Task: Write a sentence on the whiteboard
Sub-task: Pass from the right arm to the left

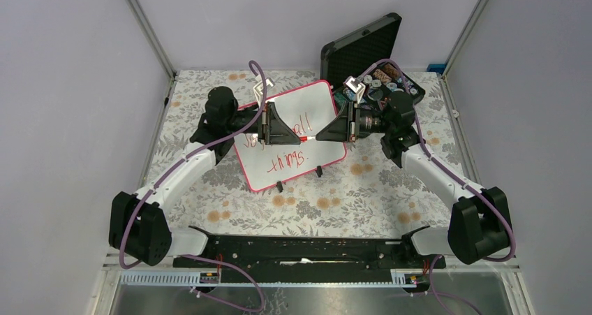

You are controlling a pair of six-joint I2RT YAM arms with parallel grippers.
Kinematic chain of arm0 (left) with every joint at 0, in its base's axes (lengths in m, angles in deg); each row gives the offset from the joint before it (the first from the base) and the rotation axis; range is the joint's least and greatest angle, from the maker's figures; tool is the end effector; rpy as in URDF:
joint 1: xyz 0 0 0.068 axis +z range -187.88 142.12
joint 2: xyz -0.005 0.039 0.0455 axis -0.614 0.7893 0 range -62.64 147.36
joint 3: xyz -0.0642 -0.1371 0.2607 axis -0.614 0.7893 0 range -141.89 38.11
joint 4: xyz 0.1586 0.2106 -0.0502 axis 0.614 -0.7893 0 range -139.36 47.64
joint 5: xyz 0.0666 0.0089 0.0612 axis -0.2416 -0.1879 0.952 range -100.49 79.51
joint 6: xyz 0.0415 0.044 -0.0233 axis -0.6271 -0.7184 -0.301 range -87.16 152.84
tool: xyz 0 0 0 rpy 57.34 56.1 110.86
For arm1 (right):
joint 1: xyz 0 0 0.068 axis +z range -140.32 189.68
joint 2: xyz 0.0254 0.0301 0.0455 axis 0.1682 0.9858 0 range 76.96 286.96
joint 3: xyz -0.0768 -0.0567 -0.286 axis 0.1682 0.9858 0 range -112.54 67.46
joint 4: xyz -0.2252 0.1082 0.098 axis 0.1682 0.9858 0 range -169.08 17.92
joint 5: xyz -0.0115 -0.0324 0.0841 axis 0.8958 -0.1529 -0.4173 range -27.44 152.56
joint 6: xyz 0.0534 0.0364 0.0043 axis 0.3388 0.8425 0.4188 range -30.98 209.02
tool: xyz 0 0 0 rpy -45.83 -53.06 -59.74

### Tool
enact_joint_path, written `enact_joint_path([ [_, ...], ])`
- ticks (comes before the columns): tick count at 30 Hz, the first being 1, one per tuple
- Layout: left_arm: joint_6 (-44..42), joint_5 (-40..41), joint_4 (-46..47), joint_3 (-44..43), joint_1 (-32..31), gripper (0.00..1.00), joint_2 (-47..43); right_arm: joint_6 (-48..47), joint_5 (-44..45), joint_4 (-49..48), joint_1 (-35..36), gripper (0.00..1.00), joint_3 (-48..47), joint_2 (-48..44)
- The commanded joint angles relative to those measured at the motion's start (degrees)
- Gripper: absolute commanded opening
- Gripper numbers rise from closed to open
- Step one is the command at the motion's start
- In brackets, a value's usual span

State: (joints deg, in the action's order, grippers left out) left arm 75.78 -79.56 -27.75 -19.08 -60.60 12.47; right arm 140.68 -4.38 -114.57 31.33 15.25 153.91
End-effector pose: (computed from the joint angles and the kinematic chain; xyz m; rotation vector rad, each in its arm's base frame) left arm 0.2540 -0.1576 0.3713 0.7561 1.7901 -1.7766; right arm 0.2618 0.1540 0.3658 -0.7215 1.6514 1.7625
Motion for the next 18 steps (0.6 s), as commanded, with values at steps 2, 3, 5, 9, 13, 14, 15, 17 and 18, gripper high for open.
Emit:
enact_joint_path([
  [2, -0.2, 0.2, 5.4, -1.3, -1.7, 0.0, 0.6, -0.9, -0.5, -1.6, 3.3, 0.0, -0.2, 0.1],
  [3, 0.2, 0.3, 6.1, -1.2, -2.0, 0.0, 0.8, -0.9, -0.5, -1.6, 3.7, 0.0, -0.2, 0.3],
  [5, 0.6, 0.3, 7.1, -1.0, -2.3, 0.0, 1.0, -0.8, -0.5, -1.6, 4.4, 0.0, -0.3, 0.6],
  [9, 1.7, 0.4, 8.9, -0.7, -2.5, 0.0, 1.2, -0.8, -0.5, -1.6, 5.9, 0.0, -0.4, 1.4],
  [13, 2.4, 0.7, 9.8, -0.8, -2.5, 0.0, 1.3, -0.9, -0.5, -1.8, 7.3, 0.0, -0.5, 2.0],
  [14, 2.5, 0.7, 10.0, -0.8, -2.6, 0.0, 1.4, -0.9, -0.6, -1.8, 7.6, 0.0, -0.6, 2.0],
  [15, 2.4, 0.7, 10.1, -0.8, -2.6, 0.0, 1.4, -0.9, -0.6, -1.9, 7.8, 0.0, -0.7, 2.1],
  [17, 2.4, 0.5, 10.1, -0.8, -2.6, 0.0, 1.5, -0.9, -0.7, -1.8, 8.0, 0.0, -0.9, 2.2],
  [18, 2.3, 0.5, 10.0, -0.7, -2.6, 0.0, 1.6, -1.1, -0.9, -1.5, 8.0, 0.0, -1.1, 2.2],
])
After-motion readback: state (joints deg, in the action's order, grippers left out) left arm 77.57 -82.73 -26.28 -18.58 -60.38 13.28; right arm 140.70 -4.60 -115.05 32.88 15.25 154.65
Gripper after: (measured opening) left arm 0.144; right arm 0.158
